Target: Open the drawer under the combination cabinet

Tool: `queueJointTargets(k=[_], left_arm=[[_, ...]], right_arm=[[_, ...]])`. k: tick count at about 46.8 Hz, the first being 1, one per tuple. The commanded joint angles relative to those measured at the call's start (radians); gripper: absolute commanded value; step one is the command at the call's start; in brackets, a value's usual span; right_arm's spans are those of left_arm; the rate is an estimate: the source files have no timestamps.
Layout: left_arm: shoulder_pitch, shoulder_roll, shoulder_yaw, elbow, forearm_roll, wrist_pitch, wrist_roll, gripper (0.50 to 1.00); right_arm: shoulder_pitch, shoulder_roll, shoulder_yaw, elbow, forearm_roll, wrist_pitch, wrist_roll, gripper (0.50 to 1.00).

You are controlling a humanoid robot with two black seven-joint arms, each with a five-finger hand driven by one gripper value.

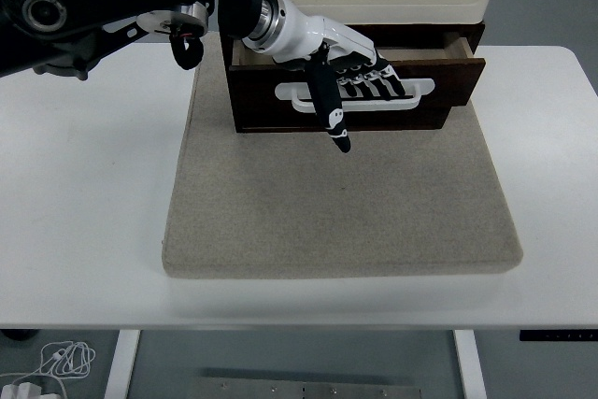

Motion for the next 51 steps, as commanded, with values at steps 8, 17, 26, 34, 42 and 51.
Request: queueJointTargets(k=[8,17,26,34,42,51], left_arm=[[0.0,0.002,0.001,-0.006,-0.005,-0.004,0.0,1.0],[0.0,0.002,0.003,-0.006,-0.006,-0.004,0.0,1.0],[0.0,0.004,0.003,-0.008,-0.006,-0.014,0.0,1.0],[0.0,0.004,0.001,-0.008,-0.008,-0.022,0.0,1.0],[0.0,0.004,0.0,-0.008,-0.02,-0.037,0.0,1.0],[0.0,0.008,0.0,-0.008,-0.029,-0.051,0.0,1.0]], right_arm=[[0.0,0.0,0.001,0.0,0.0,0.0,0.0,0.928],[0.0,0.0,-0.001,-0.001,0.0,0.0,0.0,0.928],[0.0,0.0,-0.001,-0.001,0.0,0.0,0.0,0.928],[0.0,0.0,-0.001,0.0,0.0,0.0,0.0,0.928],[0.0,0.0,0.001,0.0,0.0,0.0,0.0,0.928],[0.0,0.0,-0.001,0.0,0.0,0.0,0.0,0.928]])
